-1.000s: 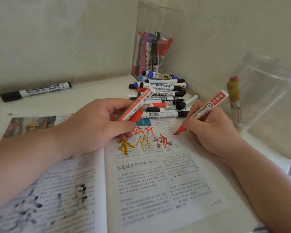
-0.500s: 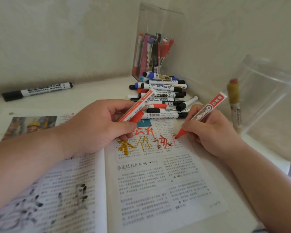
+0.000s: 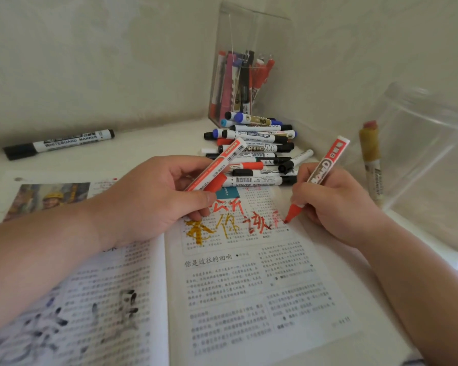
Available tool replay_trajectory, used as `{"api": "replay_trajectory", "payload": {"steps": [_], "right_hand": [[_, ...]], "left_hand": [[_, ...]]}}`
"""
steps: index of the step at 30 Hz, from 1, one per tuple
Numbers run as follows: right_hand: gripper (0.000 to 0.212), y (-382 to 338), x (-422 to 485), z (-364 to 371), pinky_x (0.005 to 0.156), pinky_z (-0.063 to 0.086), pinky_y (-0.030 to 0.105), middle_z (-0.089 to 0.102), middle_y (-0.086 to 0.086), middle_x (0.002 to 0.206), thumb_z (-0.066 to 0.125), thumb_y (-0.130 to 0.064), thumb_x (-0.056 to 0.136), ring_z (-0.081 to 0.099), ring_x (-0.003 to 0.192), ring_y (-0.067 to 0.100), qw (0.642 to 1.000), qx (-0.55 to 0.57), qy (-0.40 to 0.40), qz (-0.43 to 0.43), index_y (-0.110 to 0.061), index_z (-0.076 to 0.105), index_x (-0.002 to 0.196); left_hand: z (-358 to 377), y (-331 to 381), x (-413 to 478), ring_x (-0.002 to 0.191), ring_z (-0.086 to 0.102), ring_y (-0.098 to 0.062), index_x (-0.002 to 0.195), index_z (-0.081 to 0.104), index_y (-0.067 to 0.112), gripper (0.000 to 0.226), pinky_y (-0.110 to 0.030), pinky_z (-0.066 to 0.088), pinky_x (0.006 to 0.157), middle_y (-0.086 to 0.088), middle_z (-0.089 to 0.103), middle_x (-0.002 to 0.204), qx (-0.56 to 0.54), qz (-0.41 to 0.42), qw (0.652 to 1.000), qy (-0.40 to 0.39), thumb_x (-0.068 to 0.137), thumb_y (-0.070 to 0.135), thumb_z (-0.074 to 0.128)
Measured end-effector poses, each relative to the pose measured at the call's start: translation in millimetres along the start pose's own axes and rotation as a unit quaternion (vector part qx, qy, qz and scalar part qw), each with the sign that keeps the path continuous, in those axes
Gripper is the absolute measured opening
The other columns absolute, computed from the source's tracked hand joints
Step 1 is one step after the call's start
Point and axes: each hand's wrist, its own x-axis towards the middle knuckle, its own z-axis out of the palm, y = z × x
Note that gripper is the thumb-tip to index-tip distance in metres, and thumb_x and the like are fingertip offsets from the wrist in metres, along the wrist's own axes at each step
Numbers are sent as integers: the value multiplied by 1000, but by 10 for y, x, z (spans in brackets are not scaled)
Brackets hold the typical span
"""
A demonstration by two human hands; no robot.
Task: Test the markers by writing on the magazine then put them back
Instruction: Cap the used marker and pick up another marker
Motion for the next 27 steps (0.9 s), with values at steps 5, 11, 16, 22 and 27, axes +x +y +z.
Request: {"api": "replay_trajectory", "payload": {"steps": [5,11,16,22,27], "right_hand": [[15,49,9,-11,41,31,13,44,2,53,62,-12,65,37,43,6,999,31,10,-21,-13,48,60],[18,55,1,-10,39,31,14,45,3,50,66,-15,70,37,40,9,998,69,3,-12,-17,53,59],[30,99,8,1,45,34,12,48,-7,49,66,-1,88,42,42,4,997,-26,60,-37,-11,50,65],[21,-271,-73,33,53,25,23,56,13,57,81,-6,75,42,47,22,983,165,-7,-81,-19,68,66],[11,-797,154,165,43,30,24,46,23,56,81,-15,69,38,46,22,970,90,-157,-160,-10,73,75]], "left_hand": [[-1,9,-4,76,72,-16,114,73,28,37,-30,62,77,0,74,80,8,-3,1000,0,89,0,69],[12,2,-2,73,71,-18,112,73,27,35,-33,62,76,-6,74,79,5,8,1000,7,87,2,71],[10,5,7,68,71,-19,113,73,23,40,-30,63,69,-10,75,79,-8,-2,1000,2,76,9,77],[-4,45,15,55,67,-14,91,72,7,27,-19,53,54,-10,72,68,-95,-42,995,7,65,7,80],[-89,28,40,58,60,-16,85,79,20,16,-25,44,53,-10,71,69,-104,-50,993,16,70,18,81]]}}
